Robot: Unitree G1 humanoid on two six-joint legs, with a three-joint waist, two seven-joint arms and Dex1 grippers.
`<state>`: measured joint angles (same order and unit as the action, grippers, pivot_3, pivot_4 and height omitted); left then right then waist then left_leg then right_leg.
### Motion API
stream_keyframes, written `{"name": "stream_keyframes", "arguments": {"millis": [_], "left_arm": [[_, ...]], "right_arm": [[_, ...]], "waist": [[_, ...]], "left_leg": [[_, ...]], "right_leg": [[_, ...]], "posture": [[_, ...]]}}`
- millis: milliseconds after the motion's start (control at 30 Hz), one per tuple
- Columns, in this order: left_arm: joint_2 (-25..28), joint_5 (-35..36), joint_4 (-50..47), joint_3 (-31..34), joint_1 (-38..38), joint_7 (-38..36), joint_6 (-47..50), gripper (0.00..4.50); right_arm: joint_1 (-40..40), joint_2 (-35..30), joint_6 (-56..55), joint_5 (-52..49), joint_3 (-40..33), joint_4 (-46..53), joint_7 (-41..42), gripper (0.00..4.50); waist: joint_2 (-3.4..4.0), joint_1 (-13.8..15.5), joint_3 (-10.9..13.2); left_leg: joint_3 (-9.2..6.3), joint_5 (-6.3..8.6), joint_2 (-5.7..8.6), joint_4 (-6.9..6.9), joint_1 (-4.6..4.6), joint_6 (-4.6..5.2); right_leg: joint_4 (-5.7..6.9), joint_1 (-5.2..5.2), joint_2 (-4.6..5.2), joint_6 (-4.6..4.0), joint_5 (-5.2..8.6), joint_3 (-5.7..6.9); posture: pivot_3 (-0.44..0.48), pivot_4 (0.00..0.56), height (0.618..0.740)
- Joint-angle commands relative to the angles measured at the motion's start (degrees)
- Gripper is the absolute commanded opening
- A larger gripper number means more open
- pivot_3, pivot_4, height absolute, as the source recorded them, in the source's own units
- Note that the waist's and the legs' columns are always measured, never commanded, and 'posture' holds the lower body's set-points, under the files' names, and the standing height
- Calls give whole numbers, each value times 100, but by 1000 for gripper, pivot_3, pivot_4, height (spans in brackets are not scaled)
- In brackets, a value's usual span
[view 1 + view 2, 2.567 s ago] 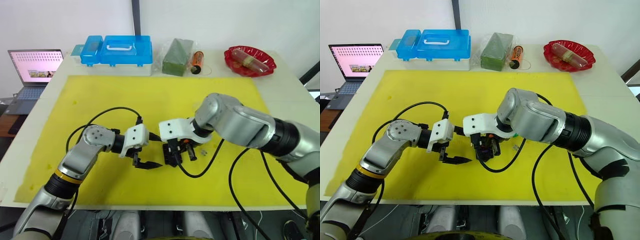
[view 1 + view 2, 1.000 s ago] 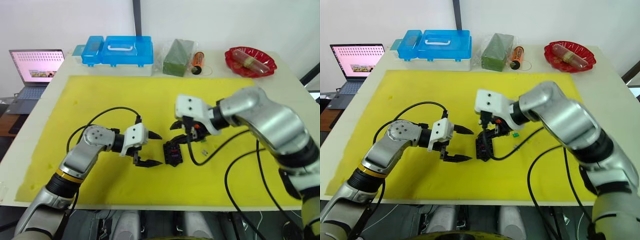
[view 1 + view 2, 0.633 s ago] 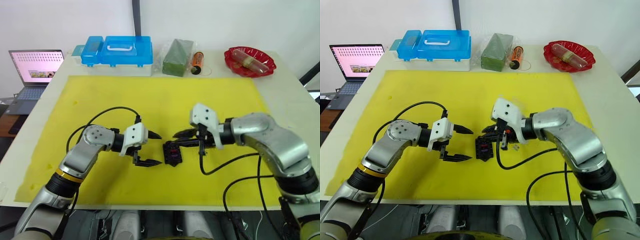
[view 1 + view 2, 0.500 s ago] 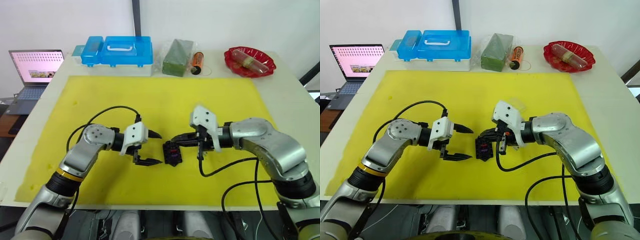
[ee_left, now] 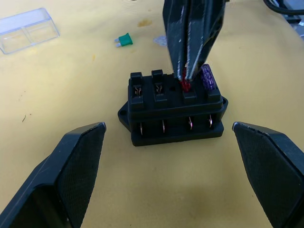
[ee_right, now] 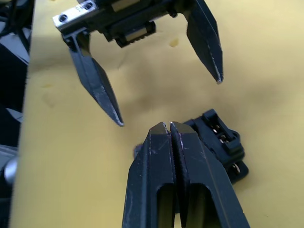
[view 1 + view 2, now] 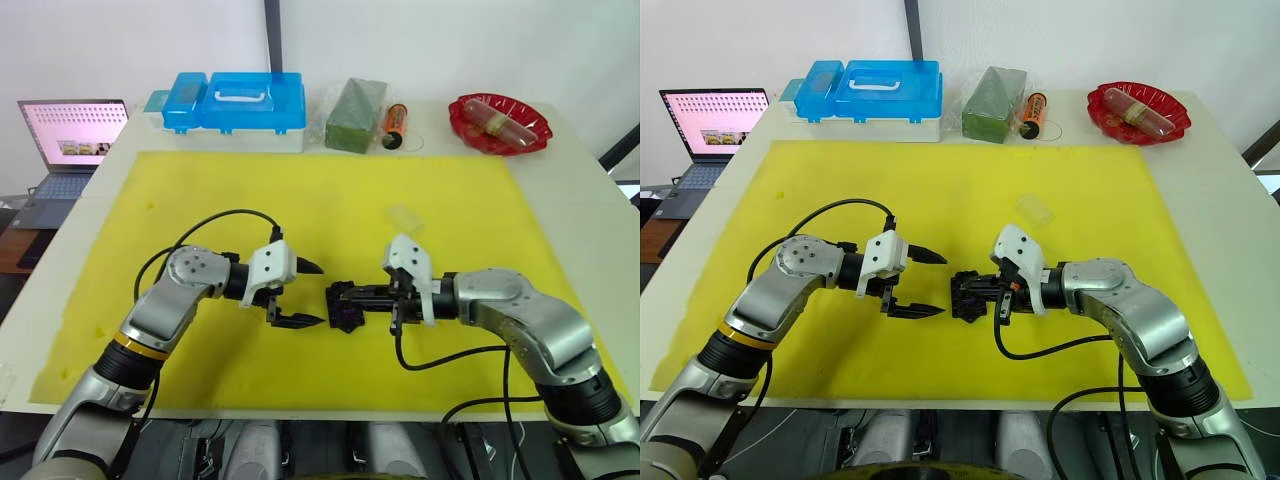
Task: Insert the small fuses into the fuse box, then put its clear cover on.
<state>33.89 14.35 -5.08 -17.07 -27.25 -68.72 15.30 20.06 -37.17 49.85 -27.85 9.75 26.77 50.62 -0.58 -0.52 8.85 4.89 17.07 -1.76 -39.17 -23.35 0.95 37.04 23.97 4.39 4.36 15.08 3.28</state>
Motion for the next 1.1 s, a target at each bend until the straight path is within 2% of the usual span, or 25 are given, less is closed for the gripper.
{"name": "stream_keyframes", "arguments": {"millis": [33,567,833,1100], "left_arm": [[-12,36,-110,76,-77,-17,-40,4500],[-42,51,-167,90,-74,22,13,4500],[-15,86,-181,131,-73,-2,27,4500],[61,229,-86,296,-141,-141,21,4500]], "right_arm": [[-119,-103,-337,238,165,-134,1,90],[-439,-468,-1065,1119,993,-845,139,90],[-172,-196,-1138,796,483,-500,-34,90],[148,-430,-520,99,-310,503,-54,90]], "waist": [[-1,5,0],[-17,10,-12],[-19,8,-13],[-10,6,-5]], "left_leg": [[0,0,0,0,0,0],[-6,4,0,8,85,5],[-7,4,0,7,87,5],[-7,4,0,8,71,5]], "right_leg": [[0,0,0,0,0,0],[-17,-93,12,6,10,-1],[-16,-95,20,4,10,-1],[-16,-77,29,2,11,-2]], "posture": [[0,150,740],[0,150,740],[0,150,740],[0,150,740]]}}
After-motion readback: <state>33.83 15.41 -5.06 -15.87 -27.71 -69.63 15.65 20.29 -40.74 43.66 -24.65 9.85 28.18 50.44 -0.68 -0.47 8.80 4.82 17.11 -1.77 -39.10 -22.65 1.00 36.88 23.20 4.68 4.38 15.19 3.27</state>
